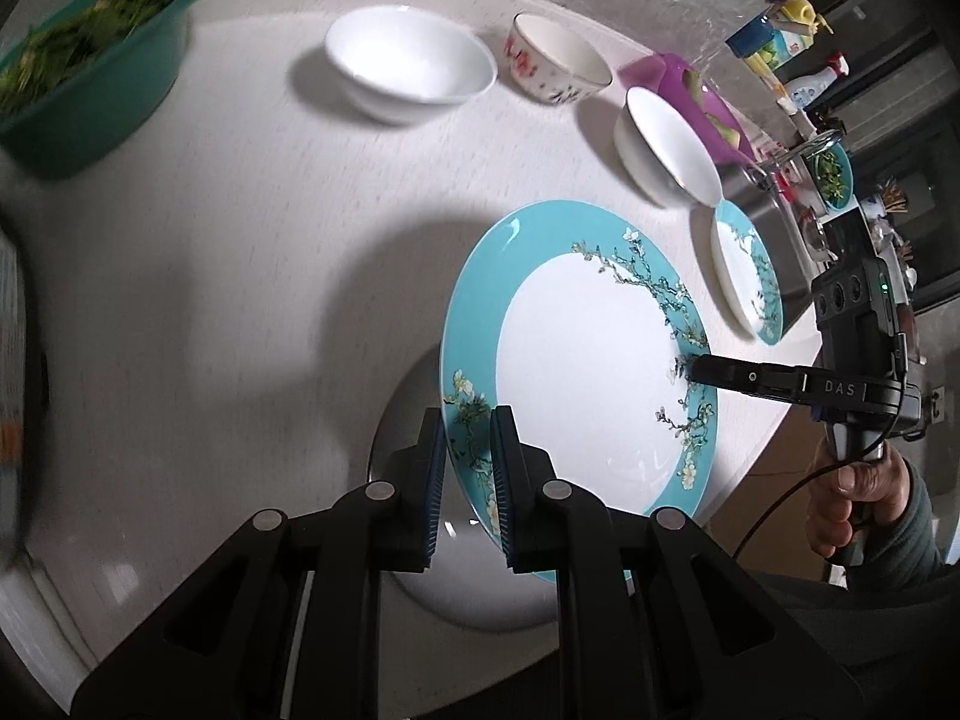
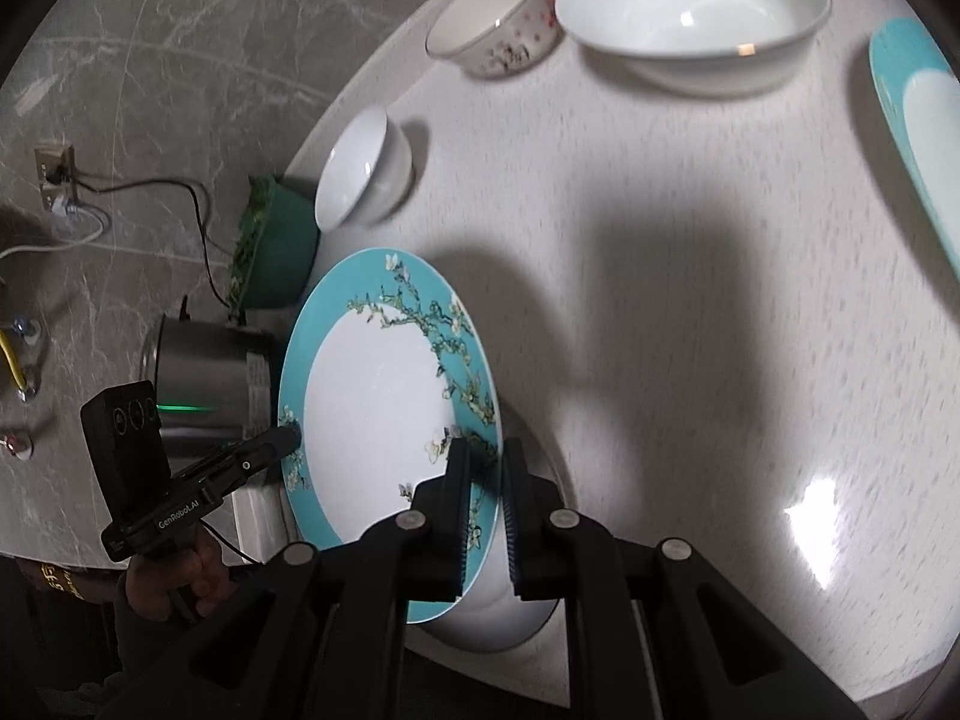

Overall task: Organize plates and bowls
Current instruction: 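Carry the teal-rimmed plate with both grippers and lower it onto the grey plate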

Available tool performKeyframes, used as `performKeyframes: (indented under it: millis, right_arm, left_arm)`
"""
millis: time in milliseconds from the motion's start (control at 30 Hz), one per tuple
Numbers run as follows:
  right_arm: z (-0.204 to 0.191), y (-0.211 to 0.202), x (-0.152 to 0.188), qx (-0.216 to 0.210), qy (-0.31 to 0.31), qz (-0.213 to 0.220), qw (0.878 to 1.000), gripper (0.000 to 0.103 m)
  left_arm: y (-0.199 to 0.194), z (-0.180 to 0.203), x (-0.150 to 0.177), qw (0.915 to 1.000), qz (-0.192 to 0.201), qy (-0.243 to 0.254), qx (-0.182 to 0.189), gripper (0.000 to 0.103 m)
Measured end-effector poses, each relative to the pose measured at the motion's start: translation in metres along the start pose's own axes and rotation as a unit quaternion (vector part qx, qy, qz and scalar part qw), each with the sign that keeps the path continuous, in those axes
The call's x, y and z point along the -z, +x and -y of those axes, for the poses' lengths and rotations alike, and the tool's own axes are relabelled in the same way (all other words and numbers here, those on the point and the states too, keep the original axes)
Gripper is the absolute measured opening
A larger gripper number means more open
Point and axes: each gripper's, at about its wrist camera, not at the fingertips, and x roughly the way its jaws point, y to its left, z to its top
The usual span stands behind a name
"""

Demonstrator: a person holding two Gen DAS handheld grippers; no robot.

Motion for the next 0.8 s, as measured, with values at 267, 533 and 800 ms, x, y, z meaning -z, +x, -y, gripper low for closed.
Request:
performKeyframes:
  millis: [267,533,800]
  right_arm:
    - [-0.004,0.015,0.026,0.013,-0.008,-0.017,1.0,0.013]
    - [0.001,0.029,0.038,0.033,-0.018,-0.022,0.999,0.013]
    - [0.007,0.034,0.044,0.051,-0.028,-0.018,0.998,0.013]
  left_arm:
    - [0.004,-0.013,0.046,0.9999,-0.004,-0.009,-0.008,0.013]
    - [0.019,-0.021,0.075,0.9997,-0.008,-0.01,-0.019,0.013]
    - [0.035,-0.023,0.085,0.9996,-0.011,-0.009,-0.023,0.013]
